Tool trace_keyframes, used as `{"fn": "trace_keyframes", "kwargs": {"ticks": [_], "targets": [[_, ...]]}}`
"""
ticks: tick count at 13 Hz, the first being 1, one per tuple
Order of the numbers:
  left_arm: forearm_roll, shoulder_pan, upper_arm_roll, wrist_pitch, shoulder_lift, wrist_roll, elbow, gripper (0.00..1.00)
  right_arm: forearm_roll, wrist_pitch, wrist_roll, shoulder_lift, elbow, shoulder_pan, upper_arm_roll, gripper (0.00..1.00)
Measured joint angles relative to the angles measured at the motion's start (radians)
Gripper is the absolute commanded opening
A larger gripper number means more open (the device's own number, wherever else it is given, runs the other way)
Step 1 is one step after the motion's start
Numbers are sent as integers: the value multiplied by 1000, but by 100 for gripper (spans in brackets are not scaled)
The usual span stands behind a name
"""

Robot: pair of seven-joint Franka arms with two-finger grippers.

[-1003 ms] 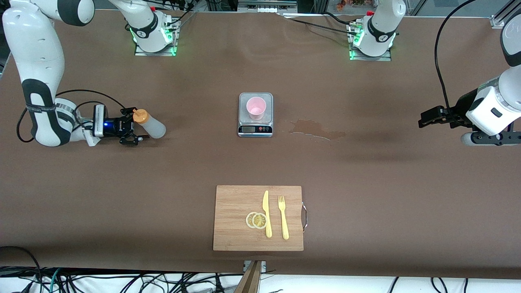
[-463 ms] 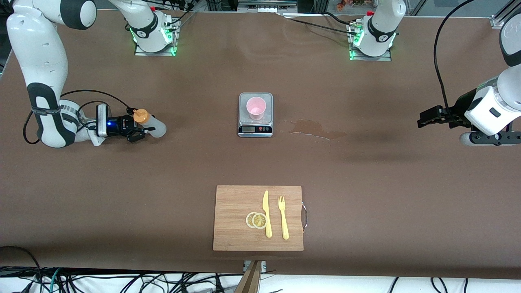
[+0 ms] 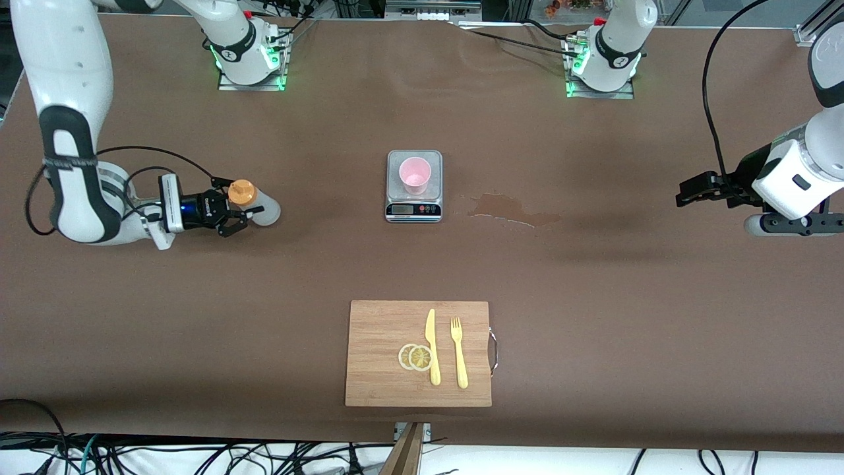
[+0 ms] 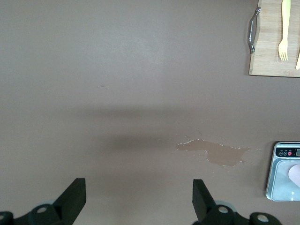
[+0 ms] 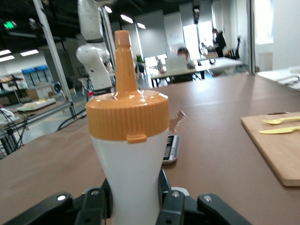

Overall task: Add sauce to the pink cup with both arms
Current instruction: 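Lift the bottle with the right gripper and carry it over the cup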

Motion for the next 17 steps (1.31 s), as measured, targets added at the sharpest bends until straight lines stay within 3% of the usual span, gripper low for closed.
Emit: {"fn": "trace_keyframes", "kwargs": {"ticks": [3,6,12,17], "targets": [[0,0,0,0,0,0,0,100,-126,220,275,-182,-4,126,-1,14],[0,0,-1,0,0,0,0,100,-319,394,507,-278,-11,281,1,14],[0,1,0,0,0,0,0,100,-645,582,832,-296,-24,510,3,15],[0,1,0,0,0,0,0,100,-961,618,1216,-297,-23,715,7,16]]}}
